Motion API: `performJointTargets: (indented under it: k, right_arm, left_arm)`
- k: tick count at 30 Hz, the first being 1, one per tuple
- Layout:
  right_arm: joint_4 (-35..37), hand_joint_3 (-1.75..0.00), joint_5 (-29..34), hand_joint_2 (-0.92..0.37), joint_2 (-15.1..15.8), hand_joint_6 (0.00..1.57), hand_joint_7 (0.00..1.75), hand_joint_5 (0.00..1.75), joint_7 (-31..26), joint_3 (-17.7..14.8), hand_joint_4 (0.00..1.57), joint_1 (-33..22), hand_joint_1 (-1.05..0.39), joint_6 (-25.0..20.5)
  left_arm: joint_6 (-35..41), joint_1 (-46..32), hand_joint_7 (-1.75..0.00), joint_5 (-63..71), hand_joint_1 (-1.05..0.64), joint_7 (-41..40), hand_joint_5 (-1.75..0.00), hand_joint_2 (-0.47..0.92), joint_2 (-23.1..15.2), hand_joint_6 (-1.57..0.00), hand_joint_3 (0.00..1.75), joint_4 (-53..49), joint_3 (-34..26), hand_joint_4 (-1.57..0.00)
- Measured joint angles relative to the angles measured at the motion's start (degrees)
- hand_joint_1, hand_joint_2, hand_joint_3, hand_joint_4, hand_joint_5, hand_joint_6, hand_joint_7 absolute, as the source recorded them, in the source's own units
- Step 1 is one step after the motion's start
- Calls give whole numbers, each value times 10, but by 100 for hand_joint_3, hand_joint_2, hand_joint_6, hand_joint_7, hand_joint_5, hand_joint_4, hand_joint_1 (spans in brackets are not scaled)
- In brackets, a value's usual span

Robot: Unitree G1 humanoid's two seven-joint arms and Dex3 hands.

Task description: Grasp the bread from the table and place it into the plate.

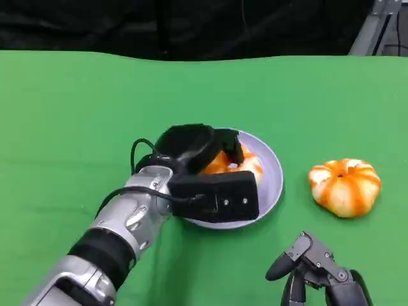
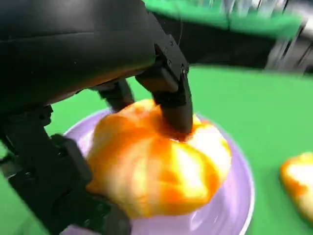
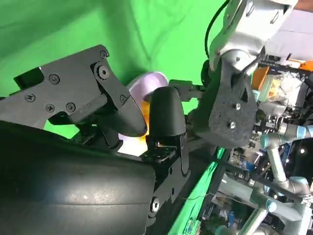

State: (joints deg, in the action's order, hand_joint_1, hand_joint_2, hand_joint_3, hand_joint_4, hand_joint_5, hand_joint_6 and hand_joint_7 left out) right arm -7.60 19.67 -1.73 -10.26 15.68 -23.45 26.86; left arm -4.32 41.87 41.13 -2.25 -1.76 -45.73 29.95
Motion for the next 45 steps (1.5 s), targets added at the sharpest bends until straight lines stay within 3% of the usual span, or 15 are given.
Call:
performJointTargets:
  k: [5,15,20,25,26,30,36,37,39,41,43,44,45]
  right_arm:
    - [-1,-141,-2,-73,0,40,175,175,0,2,78,0,-13,0]
    - [-3,-141,1,-73,-1,40,175,175,-4,2,77,0,-12,-1]
    - [-3,-141,0,-74,-3,41,175,175,-5,3,76,1,-12,-2]
    - [-4,-141,0,-73,-4,41,175,175,-5,5,78,0,-13,-4]
    - [-5,-141,1,-73,-4,40,175,175,-5,5,78,0,-13,-5]
    - [-6,-140,0,-73,-4,40,175,175,-5,6,78,-3,-13,-8]
    - [-6,-141,0,-74,-4,39,175,175,-5,6,76,-2,-12,-8]
    - [-6,-141,-1,-74,-4,40,175,175,-5,6,76,-3,-12,-8]
    - [-6,-141,-3,-74,-4,40,175,175,-3,5,76,-3,-12,-8]
    - [-6,-141,-4,-74,-3,40,175,175,-1,5,76,-2,-12,-8]
    - [-6,-141,-5,-75,-3,40,175,175,0,4,75,-2,-12,-7]
    - [-6,-140,-5,-75,-3,40,175,175,1,4,75,-2,-12,-7]
    - [-6,-140,-5,-74,-2,40,175,175,1,4,76,-2,-13,-7]
  left_arm:
    - [42,2,-1,6,-84,62,-16,92,-4,-6,38,27,19,0]
    - [52,2,-4,6,-85,98,-16,92,-20,-12,37,55,37,-1]
    - [40,-18,-7,-10,-80,100,-32,92,-45,-15,36,123,18,0]
    - [22,-97,-12,-86,-72,127,-69,92,-85,-20,31,240,-43,0]
    - [19,-115,-15,-100,-68,133,-80,92,-94,-23,28,260,-55,-6]
    - [-15,-195,-23,-159,-65,139,-97,92,-126,-35,22,347,-103,-24]
    - [-146,-309,-36,-230,-58,107,-107,92,-149,-55,19,400,-181,-47]
    - [-167,-327,-53,-243,-57,99,-113,92,-149,-57,26,404,-193,-53]
    - [-198,-369,-66,-279,-56,84,-116,92,-139,-56,30,414,-218,-57]
    - [-221,-404,-98,-305,-51,76,-131,92,-122,-53,38,423,-232,-63]
    - [-248,-438,-112,-330,-46,66,-138,91,-102,-52,42,425,-243,-65]
    - [-258,-451,-123,-339,-38,64,-144,80,-94,-51,60,425,-247,-66]
    - [-262,-464,-136,-343,-22,64,-152,57,-87,-52,99,429,-251,-70]
